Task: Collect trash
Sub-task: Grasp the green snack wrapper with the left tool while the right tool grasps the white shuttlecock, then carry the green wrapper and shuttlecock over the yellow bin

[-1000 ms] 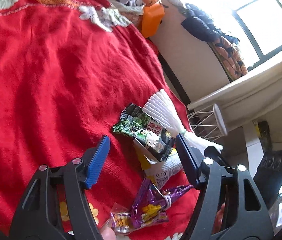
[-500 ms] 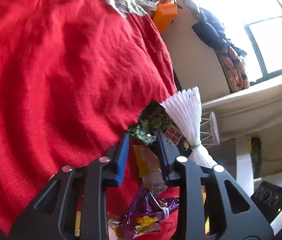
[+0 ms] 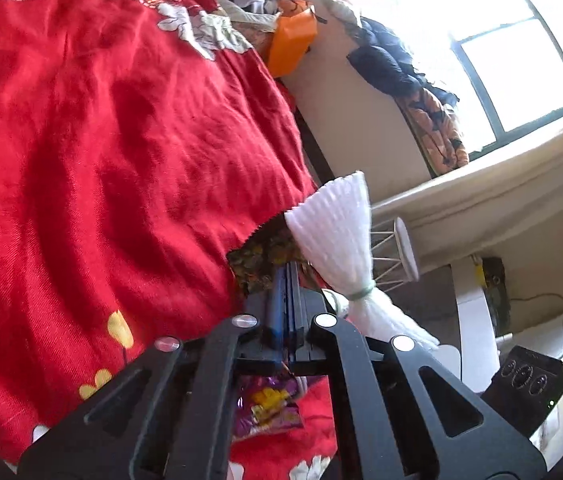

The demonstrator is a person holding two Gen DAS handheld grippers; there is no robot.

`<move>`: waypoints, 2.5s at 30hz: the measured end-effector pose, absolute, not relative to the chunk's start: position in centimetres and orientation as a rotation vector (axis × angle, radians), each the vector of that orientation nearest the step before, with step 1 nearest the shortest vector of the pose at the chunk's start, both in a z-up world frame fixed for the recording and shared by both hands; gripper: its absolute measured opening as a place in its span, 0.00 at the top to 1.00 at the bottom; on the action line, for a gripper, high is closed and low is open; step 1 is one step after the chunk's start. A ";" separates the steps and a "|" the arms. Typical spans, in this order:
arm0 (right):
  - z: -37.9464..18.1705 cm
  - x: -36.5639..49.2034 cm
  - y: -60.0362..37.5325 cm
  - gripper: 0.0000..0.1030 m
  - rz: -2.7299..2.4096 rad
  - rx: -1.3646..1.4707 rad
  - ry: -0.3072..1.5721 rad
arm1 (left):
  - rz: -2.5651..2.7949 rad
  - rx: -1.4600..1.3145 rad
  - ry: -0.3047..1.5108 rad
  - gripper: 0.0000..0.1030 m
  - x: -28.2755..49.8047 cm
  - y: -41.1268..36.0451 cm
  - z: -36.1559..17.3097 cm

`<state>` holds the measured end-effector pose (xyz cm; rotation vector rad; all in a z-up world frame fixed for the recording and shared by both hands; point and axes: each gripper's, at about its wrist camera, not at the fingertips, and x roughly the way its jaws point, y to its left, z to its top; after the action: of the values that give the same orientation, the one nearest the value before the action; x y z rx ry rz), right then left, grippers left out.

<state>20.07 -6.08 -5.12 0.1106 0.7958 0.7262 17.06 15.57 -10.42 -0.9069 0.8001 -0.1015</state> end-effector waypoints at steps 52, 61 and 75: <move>-3.3 12.5 -33.1 0.84 0.230 0.457 0.634 | -0.236 -0.411 0.760 0.93 17.5 0.3 -1.0; -3.8 11.8 -36.3 0.84 0.115 0.448 0.628 | -0.344 -0.341 0.771 0.93 16.9 -5.0 -0.8; -5.4 11.9 -38.8 0.84 0.029 0.455 0.672 | -0.463 -0.233 0.781 0.93 15.8 -11.4 -1.4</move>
<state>11.95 -38.80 -5.40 0.4548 0.6725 0.0290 15.78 -11.38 -1.43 -0.2333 0.7807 -0.4634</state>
